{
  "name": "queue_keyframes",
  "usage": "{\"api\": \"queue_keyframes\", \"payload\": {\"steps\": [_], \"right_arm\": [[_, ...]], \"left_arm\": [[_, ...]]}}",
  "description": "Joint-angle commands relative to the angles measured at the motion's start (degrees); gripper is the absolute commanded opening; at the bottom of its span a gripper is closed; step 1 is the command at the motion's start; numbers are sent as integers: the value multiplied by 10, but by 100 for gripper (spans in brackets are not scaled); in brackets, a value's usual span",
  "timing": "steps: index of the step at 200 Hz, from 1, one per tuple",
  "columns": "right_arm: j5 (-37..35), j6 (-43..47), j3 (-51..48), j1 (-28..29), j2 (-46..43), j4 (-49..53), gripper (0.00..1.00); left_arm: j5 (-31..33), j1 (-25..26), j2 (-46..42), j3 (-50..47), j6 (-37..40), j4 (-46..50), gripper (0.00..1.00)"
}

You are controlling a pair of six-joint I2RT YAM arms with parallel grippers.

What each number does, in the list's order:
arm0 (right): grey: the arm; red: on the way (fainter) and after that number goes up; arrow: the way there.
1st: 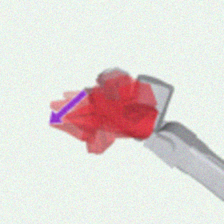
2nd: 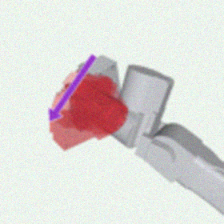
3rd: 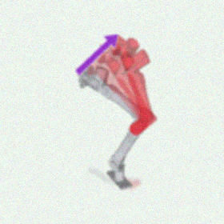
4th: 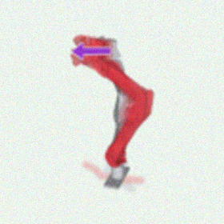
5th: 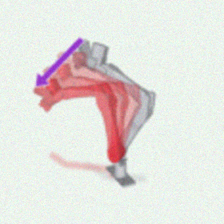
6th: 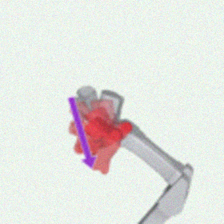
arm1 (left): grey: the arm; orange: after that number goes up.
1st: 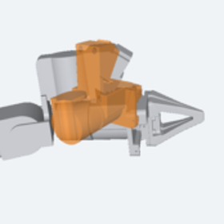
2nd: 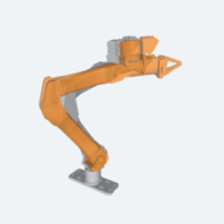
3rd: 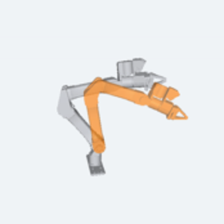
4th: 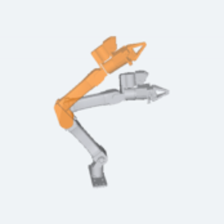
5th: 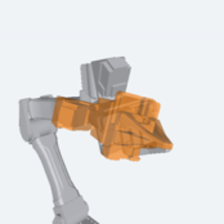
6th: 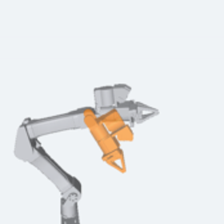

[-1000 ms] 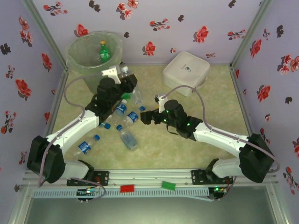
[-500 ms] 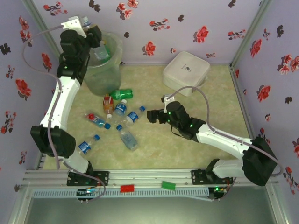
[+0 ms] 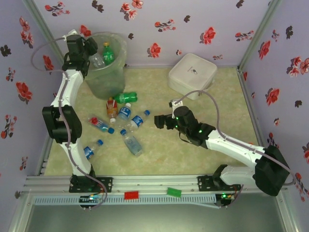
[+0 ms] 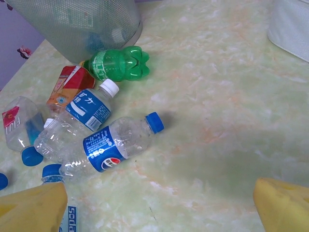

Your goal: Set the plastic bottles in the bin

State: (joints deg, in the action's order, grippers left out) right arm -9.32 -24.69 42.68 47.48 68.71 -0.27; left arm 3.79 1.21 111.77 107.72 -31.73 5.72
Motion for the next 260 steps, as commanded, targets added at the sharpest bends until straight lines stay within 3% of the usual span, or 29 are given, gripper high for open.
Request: {"api": "queue_keyframes", "payload": {"steps": [1,39,109,183,260], "right_arm": [[-19,-11,-11,-3,-16,10,100],[-18,-11,-11,-3,-23,17,100],[1,-25,-11,-3,-11,4,100],[41,-20,15,33,80,-20,100],[93,-17,113,115,234,29,100]], "left_arm": [[-21,-5,17,40,-53,6,55],[-29,-5,38,90,-53,66,100],[-26,-5,-64,37,-13,68,100],[-90,20,-353,-354,-28,-86,100],[-95,96,-584,-683,-101,-70,100]]}}
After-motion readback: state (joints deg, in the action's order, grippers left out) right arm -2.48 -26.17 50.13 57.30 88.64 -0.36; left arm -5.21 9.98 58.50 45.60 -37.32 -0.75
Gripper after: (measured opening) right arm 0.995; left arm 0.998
